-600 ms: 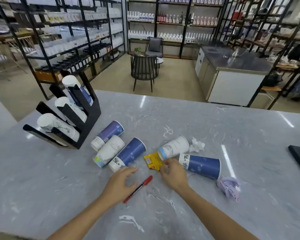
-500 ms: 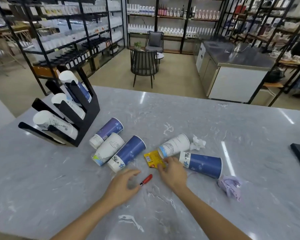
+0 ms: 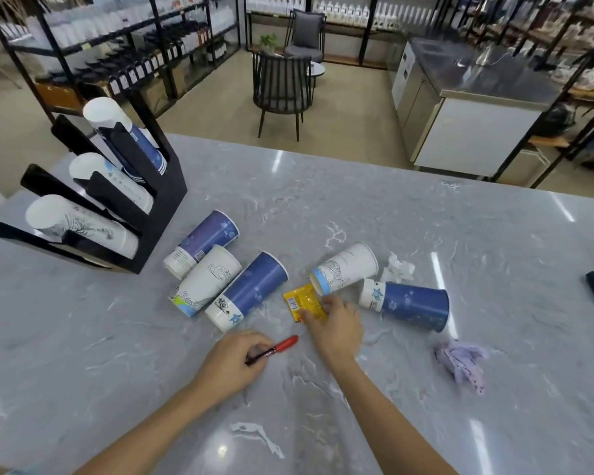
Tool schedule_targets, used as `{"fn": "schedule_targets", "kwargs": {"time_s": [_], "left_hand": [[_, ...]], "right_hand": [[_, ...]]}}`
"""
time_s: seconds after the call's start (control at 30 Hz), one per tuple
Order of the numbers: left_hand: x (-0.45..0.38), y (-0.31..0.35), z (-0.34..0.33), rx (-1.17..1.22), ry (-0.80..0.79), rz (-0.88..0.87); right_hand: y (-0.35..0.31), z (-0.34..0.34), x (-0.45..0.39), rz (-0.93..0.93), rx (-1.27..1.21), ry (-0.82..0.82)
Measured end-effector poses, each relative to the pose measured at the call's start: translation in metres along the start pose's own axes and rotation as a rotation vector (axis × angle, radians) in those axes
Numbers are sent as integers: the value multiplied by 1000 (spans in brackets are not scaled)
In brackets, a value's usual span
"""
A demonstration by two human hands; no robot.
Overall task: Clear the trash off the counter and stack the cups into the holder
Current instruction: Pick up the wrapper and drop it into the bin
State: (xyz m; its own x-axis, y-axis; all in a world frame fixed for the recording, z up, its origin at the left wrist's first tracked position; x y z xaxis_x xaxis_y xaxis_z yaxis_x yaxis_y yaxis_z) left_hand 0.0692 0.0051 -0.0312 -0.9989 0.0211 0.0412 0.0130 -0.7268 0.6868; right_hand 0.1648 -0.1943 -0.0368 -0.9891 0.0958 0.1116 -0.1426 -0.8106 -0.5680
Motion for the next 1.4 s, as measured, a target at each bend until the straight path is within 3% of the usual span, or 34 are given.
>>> {"fn": "schedule_targets", "kwargs": {"time_s": [0.6,1.1,1.4], "left_hand": [[23,1,27,62,92,57],[109,7,74,230,451,166],[200,-31,112,238,623,269]], "right_hand": [[11,23,14,104,-349,-94],[-41,53,89,467,-496,-167],[-94,13,154,639,-538,-330]]}}
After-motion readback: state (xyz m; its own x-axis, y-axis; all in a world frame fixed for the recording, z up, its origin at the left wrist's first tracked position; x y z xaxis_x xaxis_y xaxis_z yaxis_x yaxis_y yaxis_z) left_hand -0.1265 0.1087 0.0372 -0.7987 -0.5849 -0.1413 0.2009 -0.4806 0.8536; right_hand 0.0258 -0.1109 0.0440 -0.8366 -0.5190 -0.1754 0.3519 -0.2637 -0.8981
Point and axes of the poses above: each hand's wrist, its own x-axis away from the middle knuckle, its own z-axis out of the back of the hand, y = z × x, the point moved 5 cm from there along -x, towards the middle knuckle, and after that the axes turned 3 degrees about z, right-handed, at the moved point
